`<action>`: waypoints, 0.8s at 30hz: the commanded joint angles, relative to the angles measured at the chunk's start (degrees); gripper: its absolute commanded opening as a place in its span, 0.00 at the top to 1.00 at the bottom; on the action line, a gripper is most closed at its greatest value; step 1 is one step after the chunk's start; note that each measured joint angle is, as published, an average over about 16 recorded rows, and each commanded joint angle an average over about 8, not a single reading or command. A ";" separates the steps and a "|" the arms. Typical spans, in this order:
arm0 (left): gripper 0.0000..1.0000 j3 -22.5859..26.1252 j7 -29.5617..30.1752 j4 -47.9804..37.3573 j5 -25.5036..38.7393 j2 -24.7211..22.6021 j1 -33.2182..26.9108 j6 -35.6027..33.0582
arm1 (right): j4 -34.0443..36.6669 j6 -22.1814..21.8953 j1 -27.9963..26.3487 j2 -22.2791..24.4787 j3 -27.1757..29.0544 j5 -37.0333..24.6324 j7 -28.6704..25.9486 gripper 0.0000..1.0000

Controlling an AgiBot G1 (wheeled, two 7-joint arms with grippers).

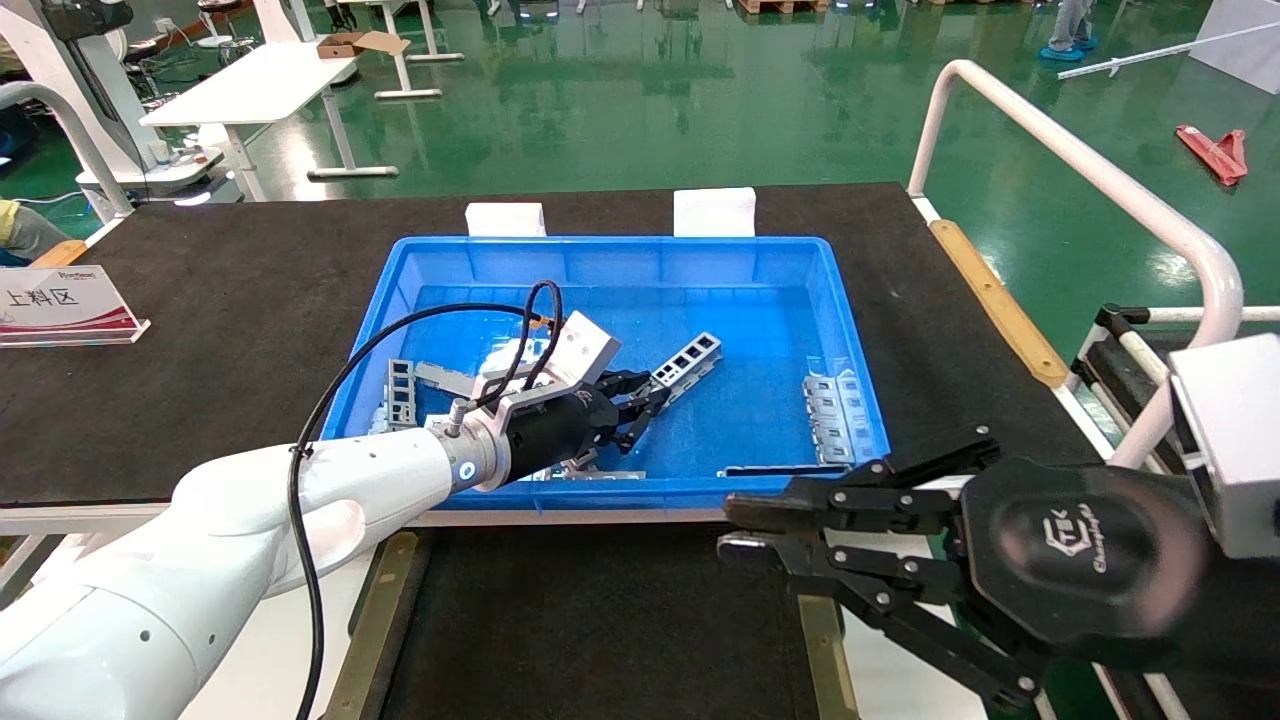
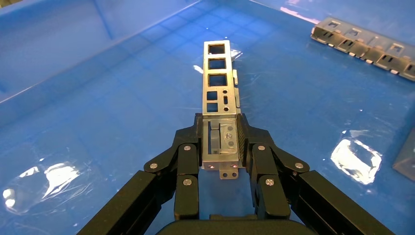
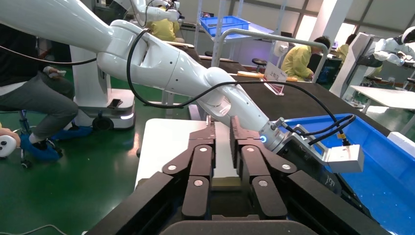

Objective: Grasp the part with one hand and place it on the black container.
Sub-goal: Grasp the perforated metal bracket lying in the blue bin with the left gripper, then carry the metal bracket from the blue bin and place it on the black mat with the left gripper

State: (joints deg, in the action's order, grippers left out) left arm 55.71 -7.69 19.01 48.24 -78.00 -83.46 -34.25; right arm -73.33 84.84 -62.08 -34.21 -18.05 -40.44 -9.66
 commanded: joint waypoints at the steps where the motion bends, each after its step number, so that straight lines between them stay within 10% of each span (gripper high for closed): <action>1: 1.00 0.32 -0.07 0.13 -0.61 0.00 -0.11 -0.09 | 0.00 0.00 0.00 0.00 0.00 0.00 0.00 1.00; 24: 1.00 0.60 -2.87 -2.87 -10.36 0.15 -4.35 1.98 | 0.00 -0.02 -0.01 0.02 -0.05 0.03 0.02 1.00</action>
State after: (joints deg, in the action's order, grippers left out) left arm 56.14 -10.81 16.14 37.91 -77.48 -87.64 -34.47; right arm -73.33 84.82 -62.09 -34.19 -18.10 -40.41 -9.64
